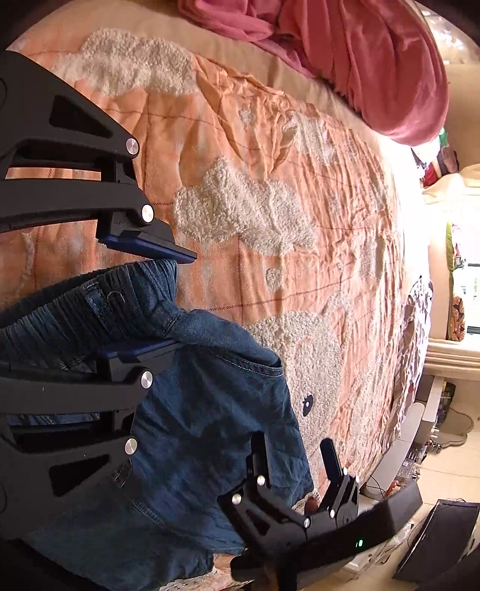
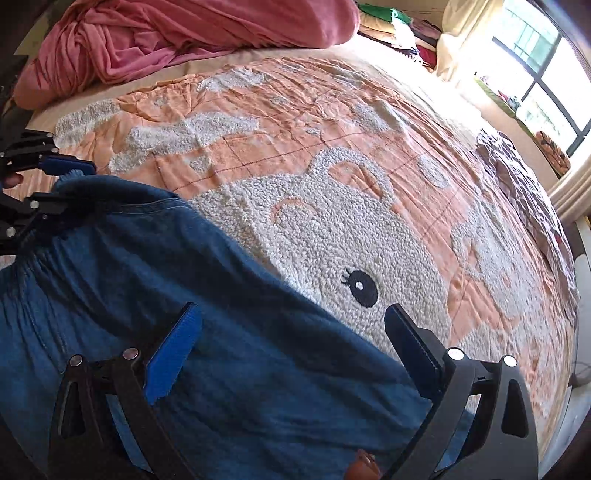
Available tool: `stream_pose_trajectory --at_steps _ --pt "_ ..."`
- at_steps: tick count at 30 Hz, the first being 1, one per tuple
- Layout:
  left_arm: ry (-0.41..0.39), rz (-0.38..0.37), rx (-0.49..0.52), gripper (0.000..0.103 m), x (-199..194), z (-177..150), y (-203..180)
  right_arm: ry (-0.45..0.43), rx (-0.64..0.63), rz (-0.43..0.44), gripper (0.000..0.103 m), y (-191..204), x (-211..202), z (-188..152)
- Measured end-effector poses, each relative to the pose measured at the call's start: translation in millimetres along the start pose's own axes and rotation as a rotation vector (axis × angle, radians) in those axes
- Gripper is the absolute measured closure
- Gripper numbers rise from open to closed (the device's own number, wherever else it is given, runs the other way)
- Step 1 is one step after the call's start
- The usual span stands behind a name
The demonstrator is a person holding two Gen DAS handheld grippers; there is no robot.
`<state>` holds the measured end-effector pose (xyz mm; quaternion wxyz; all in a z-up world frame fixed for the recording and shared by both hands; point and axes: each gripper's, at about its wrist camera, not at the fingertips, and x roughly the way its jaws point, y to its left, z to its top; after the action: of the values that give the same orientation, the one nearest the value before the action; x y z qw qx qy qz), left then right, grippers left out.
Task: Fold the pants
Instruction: 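Grasp the elastic waistband with the left tool while the right tool grasps the garment edge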
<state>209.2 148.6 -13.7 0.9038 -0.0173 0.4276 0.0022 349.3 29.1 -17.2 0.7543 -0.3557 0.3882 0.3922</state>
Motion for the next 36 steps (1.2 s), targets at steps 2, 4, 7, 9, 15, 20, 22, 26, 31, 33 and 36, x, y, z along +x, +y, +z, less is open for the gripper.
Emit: stream_pose_trajectory --at_steps 2,4,7,9,15,20,22,26,31,33,36 --pt "-0.035 0.012 0.025 0.074 -8.4 0.2 -3.9 0.0 -0.033 0.025 0.006 -1.9 4.9 5.6" --pt "-0.058 0.013 0.04 0.074 -13.0 0.9 -6.5 -0.002 -0.074 0.055 0.013 1.4 9.6 11.7" --pt "-0.065 0.002 0.043 0.074 -13.0 0.8 -8.4 0.015 -0.111 0.113 0.044 10.2 17.4 14.5" --pt "-0.056 0.006 0.044 0.074 -8.9 -1.0 -8.8 0.027 -0.131 0.16 0.063 19.2 22.0 11.5" --pt "-0.022 0.046 0.026 0.074 7.6 -5.4 -2.0 -0.054 -0.046 0.125 0.1 22.6 2.9 -2.4" --pt "-0.044 0.048 0.037 0.074 3.4 -6.0 -3.3 -0.123 0.029 0.073 0.101 32.5 -34.4 -23.6" --pt "-0.073 0.043 0.051 0.073 -7.8 -6.2 -6.7 -0.148 0.072 0.075 0.101 37.5 -51.0 -32.2" --pt "-0.142 0.02 0.085 0.073 -38.0 -8.7 -13.7 -0.215 0.122 0.084 0.101 51.4 -88.7 -51.1" --pt "-0.202 0.026 0.183 0.072 -74.2 -19.0 -34.9 -0.277 0.163 0.113 0.101 74.8 -134.1 -78.9" --pt "-0.21 0.039 0.208 0.072 -86.2 -26.6 -41.7 -0.292 0.17 0.131 0.101 87.7 -145.5 -90.9" --pt "-0.217 0.027 0.239 0.072 -104.9 -46.3 -51.4 -0.286 0.168 0.148 0.101 113.9 -156.5 -109.8"
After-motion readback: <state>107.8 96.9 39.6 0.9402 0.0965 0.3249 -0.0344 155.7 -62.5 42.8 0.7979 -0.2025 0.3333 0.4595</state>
